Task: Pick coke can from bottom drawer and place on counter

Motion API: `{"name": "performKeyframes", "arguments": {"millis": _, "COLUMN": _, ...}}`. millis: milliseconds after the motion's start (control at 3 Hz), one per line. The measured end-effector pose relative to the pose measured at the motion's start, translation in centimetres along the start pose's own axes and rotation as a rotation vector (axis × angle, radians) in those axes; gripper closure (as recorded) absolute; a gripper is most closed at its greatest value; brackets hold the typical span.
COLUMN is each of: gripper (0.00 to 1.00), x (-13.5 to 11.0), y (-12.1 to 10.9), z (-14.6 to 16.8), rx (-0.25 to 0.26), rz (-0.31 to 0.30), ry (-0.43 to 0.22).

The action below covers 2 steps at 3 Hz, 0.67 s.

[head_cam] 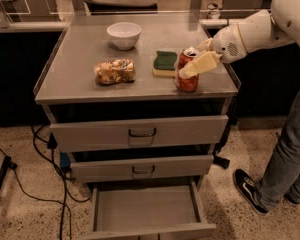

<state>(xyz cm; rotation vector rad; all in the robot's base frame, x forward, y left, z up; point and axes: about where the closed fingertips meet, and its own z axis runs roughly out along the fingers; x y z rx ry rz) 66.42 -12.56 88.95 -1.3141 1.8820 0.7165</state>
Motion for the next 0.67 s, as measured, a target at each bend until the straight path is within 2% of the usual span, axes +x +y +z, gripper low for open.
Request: {"name": "performKeyframes", "arguments": {"millis": 667, "gripper": 0.00, "x": 0.00, "y": 0.00, "z": 0.01, "rx": 0.000, "rz": 0.000, "ry": 0.000}}
